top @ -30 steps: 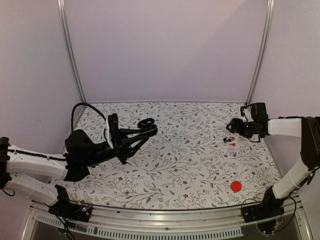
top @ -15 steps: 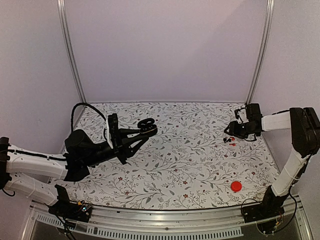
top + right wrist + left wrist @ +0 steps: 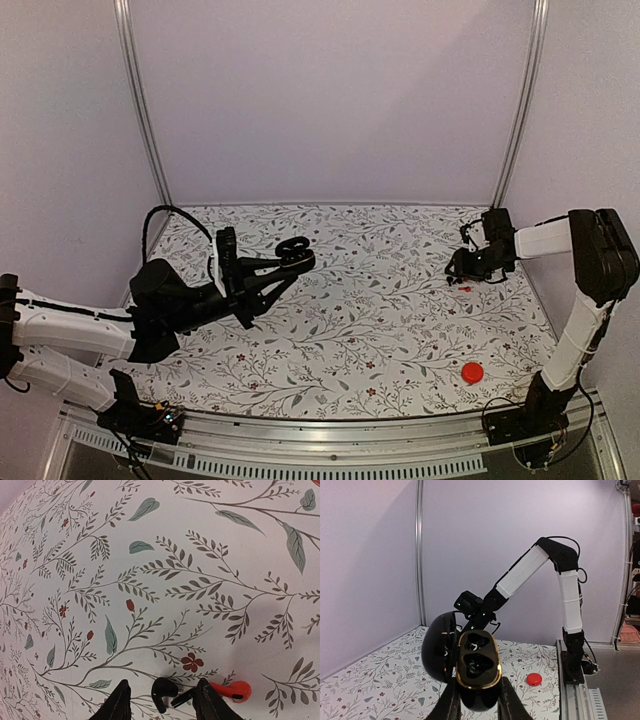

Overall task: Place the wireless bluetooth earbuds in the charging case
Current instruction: Move the left earbud to the center of the board.

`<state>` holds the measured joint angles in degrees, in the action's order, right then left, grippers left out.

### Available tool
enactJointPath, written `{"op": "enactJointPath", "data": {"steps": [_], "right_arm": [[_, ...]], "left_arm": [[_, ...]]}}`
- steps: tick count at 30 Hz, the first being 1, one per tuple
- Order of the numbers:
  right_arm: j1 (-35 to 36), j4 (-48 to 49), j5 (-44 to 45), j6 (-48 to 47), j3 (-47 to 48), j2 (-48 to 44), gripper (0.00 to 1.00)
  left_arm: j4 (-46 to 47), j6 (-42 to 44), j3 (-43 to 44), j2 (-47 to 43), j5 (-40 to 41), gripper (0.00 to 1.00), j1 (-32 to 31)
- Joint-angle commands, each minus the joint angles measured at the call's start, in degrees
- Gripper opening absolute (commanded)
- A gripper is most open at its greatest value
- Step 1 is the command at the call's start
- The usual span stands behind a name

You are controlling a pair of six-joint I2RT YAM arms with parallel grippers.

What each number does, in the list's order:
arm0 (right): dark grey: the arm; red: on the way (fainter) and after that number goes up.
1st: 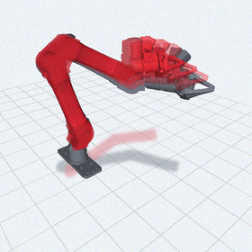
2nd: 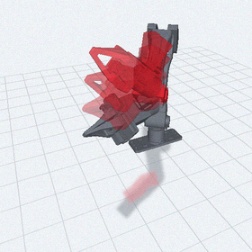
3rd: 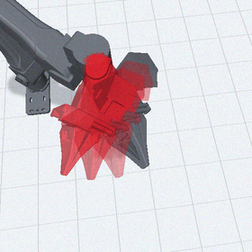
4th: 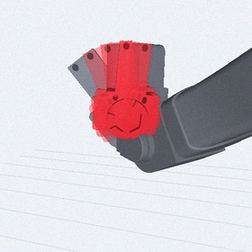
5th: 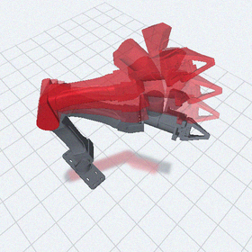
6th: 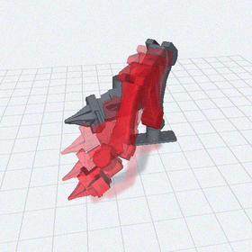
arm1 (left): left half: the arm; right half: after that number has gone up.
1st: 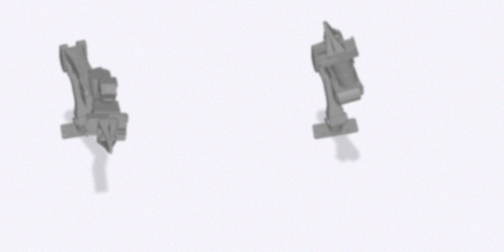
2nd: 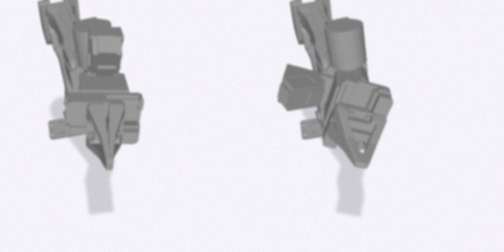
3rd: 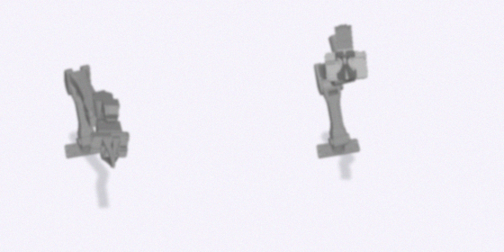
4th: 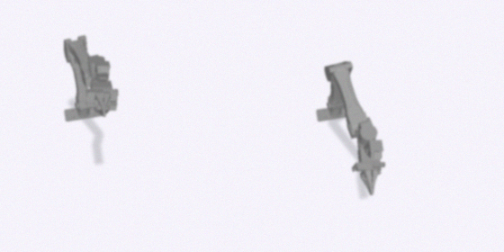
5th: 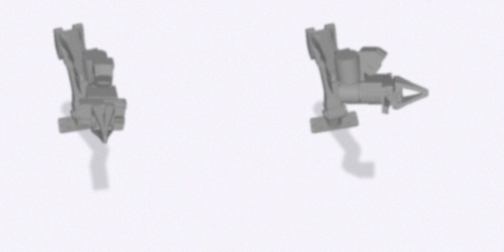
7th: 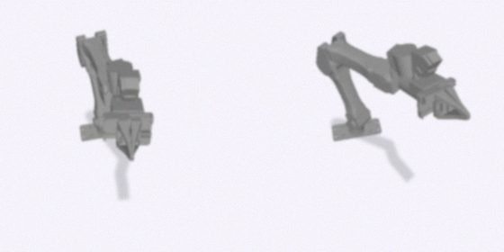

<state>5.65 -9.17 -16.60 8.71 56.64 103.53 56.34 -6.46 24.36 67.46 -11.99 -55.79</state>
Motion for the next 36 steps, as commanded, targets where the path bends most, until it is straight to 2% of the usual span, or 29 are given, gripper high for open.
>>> {"op": "enactJointPath", "data": {"steps": [1,15,36], "right_arm": [[0.3,-0.3,2.8,-0.3,-0.1,-0.3,0.41],[0.3,0.5,6.4,0.3,-3.4,-2.8,0.35],[0.4,1.8,1.0,-1.7,-6.3,-3.7,0.2]], "left_arm": [[1.6,-0.1,-0.5,0.2,-0.2,0.17,0.7],[1.8,-0.2,-0.5,0.4,-0.2,0.17,0.8],[1.9,-0.1,-0.3,0.5,-0.1,0.17,0.8]]}}
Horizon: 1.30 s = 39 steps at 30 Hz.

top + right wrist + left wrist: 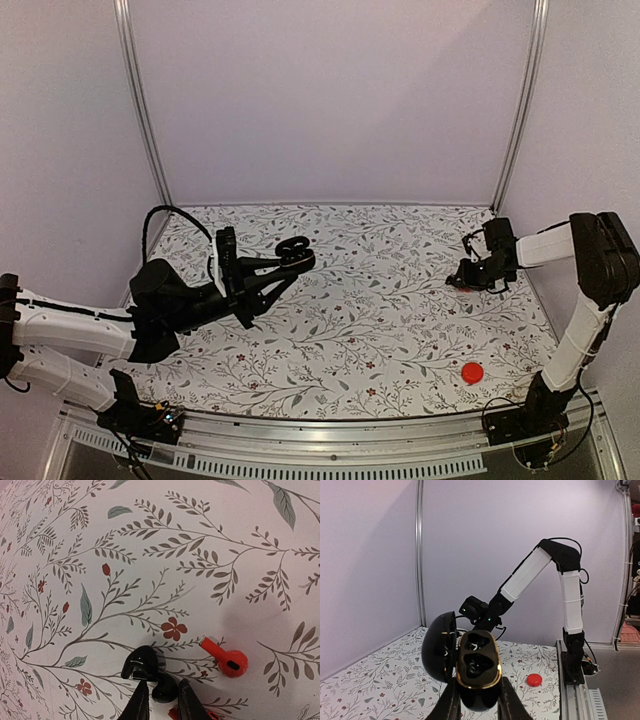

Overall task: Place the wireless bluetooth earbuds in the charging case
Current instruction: Move the left earbud to the center of the board.

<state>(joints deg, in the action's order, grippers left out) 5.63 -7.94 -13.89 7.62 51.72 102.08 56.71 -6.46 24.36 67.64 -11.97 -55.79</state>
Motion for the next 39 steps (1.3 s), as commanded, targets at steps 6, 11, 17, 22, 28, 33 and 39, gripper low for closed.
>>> {"op": "enactJointPath", "data": {"steps": [6,11,17,22,28,33,39], "right_arm": [[1.5,0.2,-1.4,-1.8,-1.0,-1.9,0.17],[3.8,0.6,-0.3,-2.3,-1.7,-2.2,0.15],[7.0,1.2,0.2,-2.7,-3.1,-2.3,0.12],[13.9,1.5,-0.2,-2.0,-2.7,-2.8,0.11],[23.4,0.6,-2.2,-2.1,1.5,0.2,0.1],[30.6,0.0,-3.4,-0.7,5.5,3.9,0.1],[36.3,1.9,-3.9,2.5,5.9,5.0,0.1]], "left_arm": [[1.6,-0.3,0.0,0.4,-0.3,0.17,0.8],[1.3,-0.3,0.1,0.2,-0.3,0.17,0.9],[0.8,-0.3,0.0,-0.3,-0.3,0.17,0.8],[0.0,-0.1,-0.2,-1.0,0.1,0.17,0.8],[-1.7,-0.1,-0.8,-2.1,0.4,0.17,0.8],[-3.1,0.0,-1.4,-3.4,0.9,0.17,0.9],[-4.3,0.1,-1.5,-3.9,1.0,0.17,0.9]]}}
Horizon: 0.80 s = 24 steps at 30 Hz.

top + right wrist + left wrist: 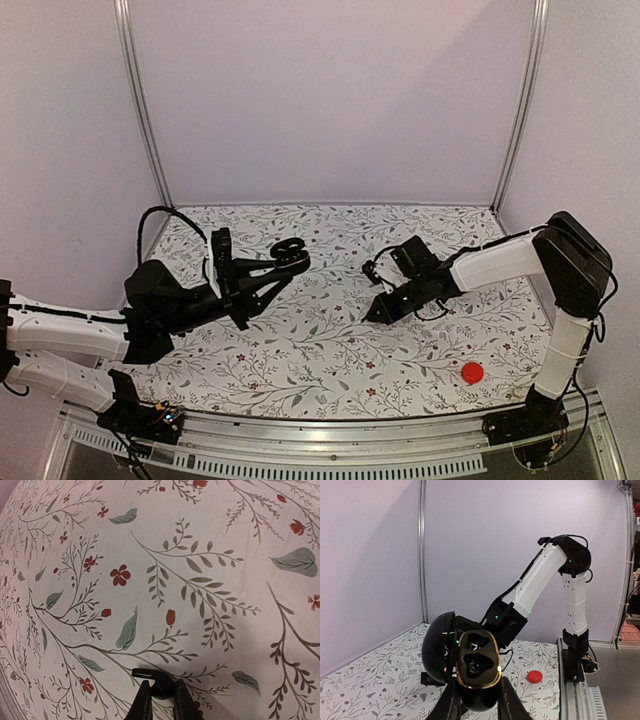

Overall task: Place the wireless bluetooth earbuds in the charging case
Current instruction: Move the left earbud to the center of the board.

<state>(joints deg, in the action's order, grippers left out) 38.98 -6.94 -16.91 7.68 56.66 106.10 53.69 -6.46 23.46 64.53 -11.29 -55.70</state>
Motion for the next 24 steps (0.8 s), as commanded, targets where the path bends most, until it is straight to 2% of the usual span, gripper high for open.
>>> {"op": "enactJointPath", "data": {"steps": [1,5,13,24], "right_arm": [[3.5,0.9,-0.4,2.5,1.1,1.0,0.1],[5.6,0.2,2.0,1.0,1.1,1.5,0.11],[5.6,4.3,-3.5,0.5,-1.5,1.1,0.29],[2.7,8.9,-8.2,0.7,-4.2,2.0,0.24]], "left_arm": [[-1.4,0.3,-0.7,-0.8,0.4,0.17,0.8],[-1.7,0.3,-0.8,-0.8,0.3,0.17,0.8],[-1.6,0.1,-0.9,-0.9,0.4,0.17,0.8],[-1.5,0.2,-1.2,-1.1,0.7,0.17,0.8]]}}
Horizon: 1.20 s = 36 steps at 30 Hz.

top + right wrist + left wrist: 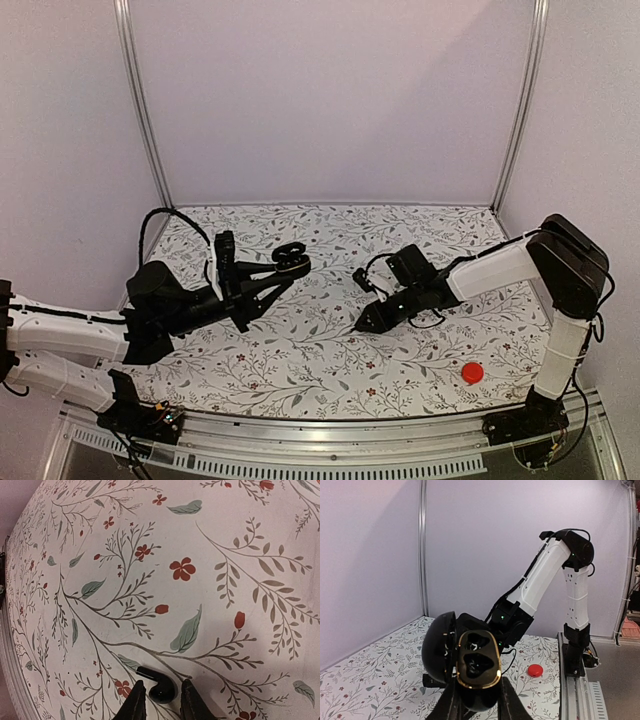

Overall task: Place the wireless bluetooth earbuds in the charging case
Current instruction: Move the left earbud to the center of the board.

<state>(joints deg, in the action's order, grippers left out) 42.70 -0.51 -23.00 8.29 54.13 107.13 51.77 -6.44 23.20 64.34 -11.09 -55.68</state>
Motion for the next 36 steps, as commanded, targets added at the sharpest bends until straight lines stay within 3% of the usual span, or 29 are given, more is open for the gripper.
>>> {"op": "enactJointPath", "data": {"steps": [1,14,27,36], "right_arm": [[-1.0,2.7,-2.1,0.1,-2.1,0.9,0.24],[-0.8,4.5,0.3,-0.3,-5.8,-0.5,0.26],[1.5,2.3,7.6,-2.7,-6.4,-1.0,0.22],[2.6,1.4,9.5,-3.1,-6.8,-0.9,0.26]], "left_arm": [[0.4,0.2,-1.0,-0.9,0.4,0.17,0.8],[0.6,0.3,-1.0,-0.5,0.5,0.17,0.7],[0.7,0.4,-1.4,-0.8,0.8,0.17,0.8],[0.8,0.4,-1.3,-0.6,0.8,0.17,0.8]]}}
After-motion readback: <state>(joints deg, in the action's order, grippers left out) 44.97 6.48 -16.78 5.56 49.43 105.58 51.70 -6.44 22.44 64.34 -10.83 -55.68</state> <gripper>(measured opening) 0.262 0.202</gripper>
